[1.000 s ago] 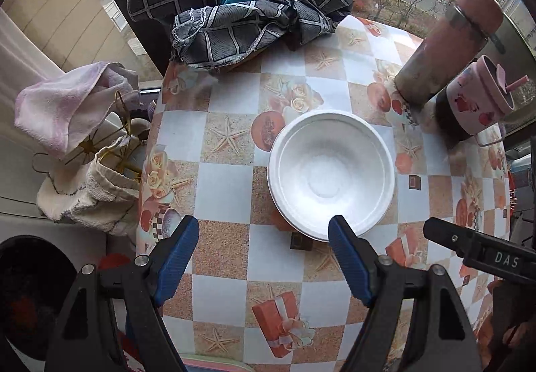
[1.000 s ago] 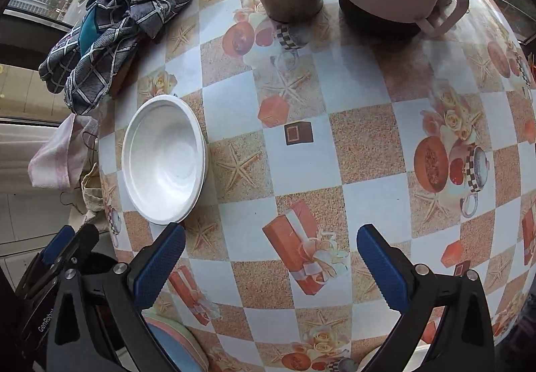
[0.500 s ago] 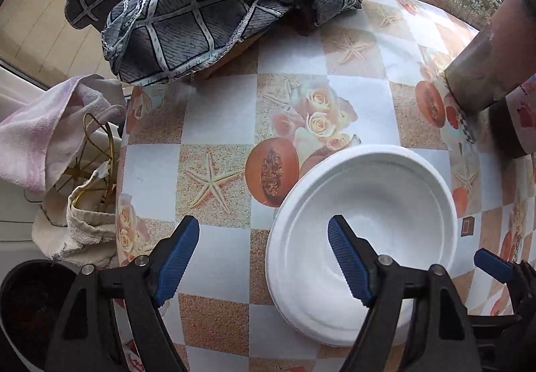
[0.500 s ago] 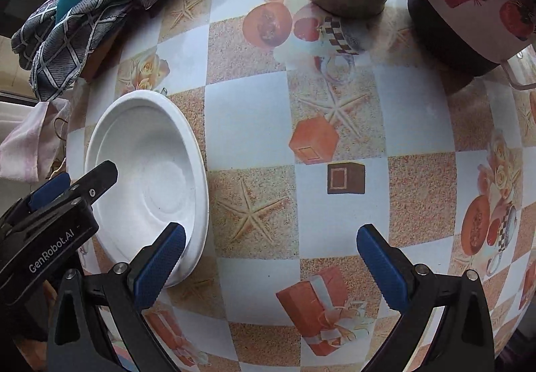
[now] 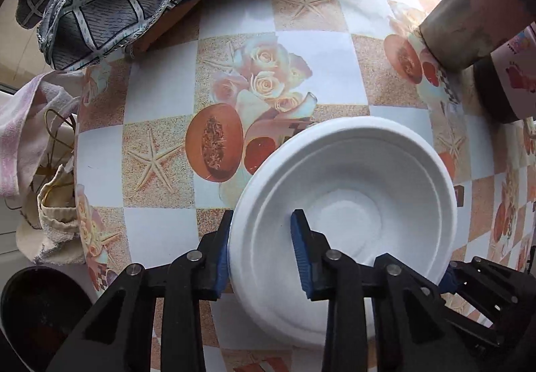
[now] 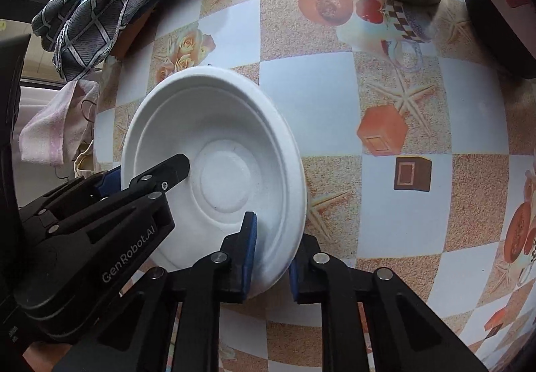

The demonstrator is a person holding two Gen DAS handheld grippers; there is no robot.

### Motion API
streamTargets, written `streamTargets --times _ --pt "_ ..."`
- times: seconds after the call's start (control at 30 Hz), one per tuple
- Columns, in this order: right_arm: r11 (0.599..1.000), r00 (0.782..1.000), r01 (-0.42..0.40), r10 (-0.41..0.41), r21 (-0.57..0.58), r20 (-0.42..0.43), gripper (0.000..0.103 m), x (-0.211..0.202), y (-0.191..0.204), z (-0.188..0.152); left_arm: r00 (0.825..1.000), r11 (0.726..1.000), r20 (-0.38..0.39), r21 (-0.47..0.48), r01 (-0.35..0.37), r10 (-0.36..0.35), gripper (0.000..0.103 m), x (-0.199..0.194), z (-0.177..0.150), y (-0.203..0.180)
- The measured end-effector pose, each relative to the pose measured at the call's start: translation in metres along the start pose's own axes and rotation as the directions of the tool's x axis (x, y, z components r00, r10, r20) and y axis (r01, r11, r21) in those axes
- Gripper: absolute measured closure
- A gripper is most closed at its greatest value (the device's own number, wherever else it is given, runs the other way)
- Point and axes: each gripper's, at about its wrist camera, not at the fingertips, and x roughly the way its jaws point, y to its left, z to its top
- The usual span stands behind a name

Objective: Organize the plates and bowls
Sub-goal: 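Close both grippers on that bowl's rim and lift it, then carry the bowl with both grippers over the white bowl stack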

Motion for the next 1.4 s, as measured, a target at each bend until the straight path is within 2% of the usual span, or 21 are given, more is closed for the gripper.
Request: streamTargets --times 0.13,0.33,0.67,0.87,1.2,1.27,1.4 --pt "1.000 0.998 0.007 -0.007 0.002 -0.068 0.084 0.002 -0.009 -0.018 1.000 0.999 -0.010 0.042 -0.002 0.003 0.067 -0.003 -0.029 -0.018" --pt "0.999 0.987 0.028 -0.022 0.039 -0.156 0.084 0.004 -0.023 -0.066 1.000 0.994 -0.029 0.108 -0.006 0.009 0.067 -0.008 -0.093 -0.049" --pt "0.996 0.976 0.064 -0.048 0.067 -0.215 0.084 0.012 -0.026 -0.141 0.994 0.995 -0.107 0.093 0.033 -0.023 0.067 -0.007 -0.181 -0.065" --pt "0.994 0.973 0.078 -0.059 0.077 -0.223 0.084 0.015 -0.025 -0.165 0.992 0.992 -0.122 0.112 0.051 -0.037 0.067 -0.005 -0.227 -0.073" --pt "0.991 0.977 0.065 -0.040 0.115 -0.211 0.083 0.005 -0.043 -0.206 0.989 0.986 -0.141 0.157 0.060 -0.037 0.067 -0.007 -0.275 -0.095" --pt "0.992 0.980 0.071 -0.050 0.103 -0.195 0.083 0.002 -0.042 -0.223 0.991 0.984 -0.132 0.168 0.060 -0.037 0.067 -0.013 -0.284 -0.100" --pt "0.993 0.987 0.085 -0.072 0.082 -0.141 0.083 -0.022 -0.036 -0.234 0.995 0.981 -0.089 0.185 0.059 -0.043 0.067 -0.038 -0.294 -0.108"
